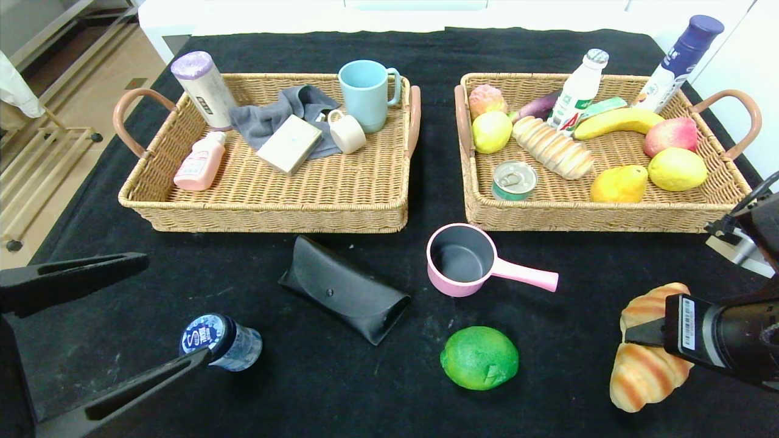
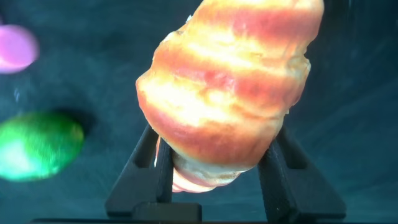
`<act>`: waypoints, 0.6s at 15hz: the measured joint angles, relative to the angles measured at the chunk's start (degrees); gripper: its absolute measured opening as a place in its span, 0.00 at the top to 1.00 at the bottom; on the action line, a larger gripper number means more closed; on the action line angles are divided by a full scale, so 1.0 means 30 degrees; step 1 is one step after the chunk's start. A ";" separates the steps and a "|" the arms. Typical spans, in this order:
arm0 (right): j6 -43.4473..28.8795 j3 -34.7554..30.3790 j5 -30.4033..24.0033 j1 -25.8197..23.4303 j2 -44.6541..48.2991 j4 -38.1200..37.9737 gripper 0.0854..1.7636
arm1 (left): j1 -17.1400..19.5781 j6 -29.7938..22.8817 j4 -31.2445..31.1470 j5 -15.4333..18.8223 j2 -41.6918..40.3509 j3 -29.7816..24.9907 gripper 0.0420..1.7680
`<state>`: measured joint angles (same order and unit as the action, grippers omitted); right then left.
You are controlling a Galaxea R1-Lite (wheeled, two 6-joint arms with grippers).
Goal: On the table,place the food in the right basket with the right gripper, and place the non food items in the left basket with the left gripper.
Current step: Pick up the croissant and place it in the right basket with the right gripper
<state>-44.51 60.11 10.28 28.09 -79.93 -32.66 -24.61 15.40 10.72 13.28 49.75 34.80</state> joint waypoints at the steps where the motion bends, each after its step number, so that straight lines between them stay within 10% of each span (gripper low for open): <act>1: 0.0744 0.0203 -0.0008 0.0008 0.0211 0.0008 0.56 | 0.0000 0.0000 0.0000 0.0008 0.0000 0.0000 0.03; 9: 0.5937 0.2922 0.1552 -0.0085 0.0398 0.0016 0.56 | 0.0000 0.0000 0.0000 -0.0008 0.0000 0.0000 0.03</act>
<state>-26.70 68.88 14.93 27.83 -78.74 -32.61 -24.61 15.40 10.72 13.25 49.75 34.80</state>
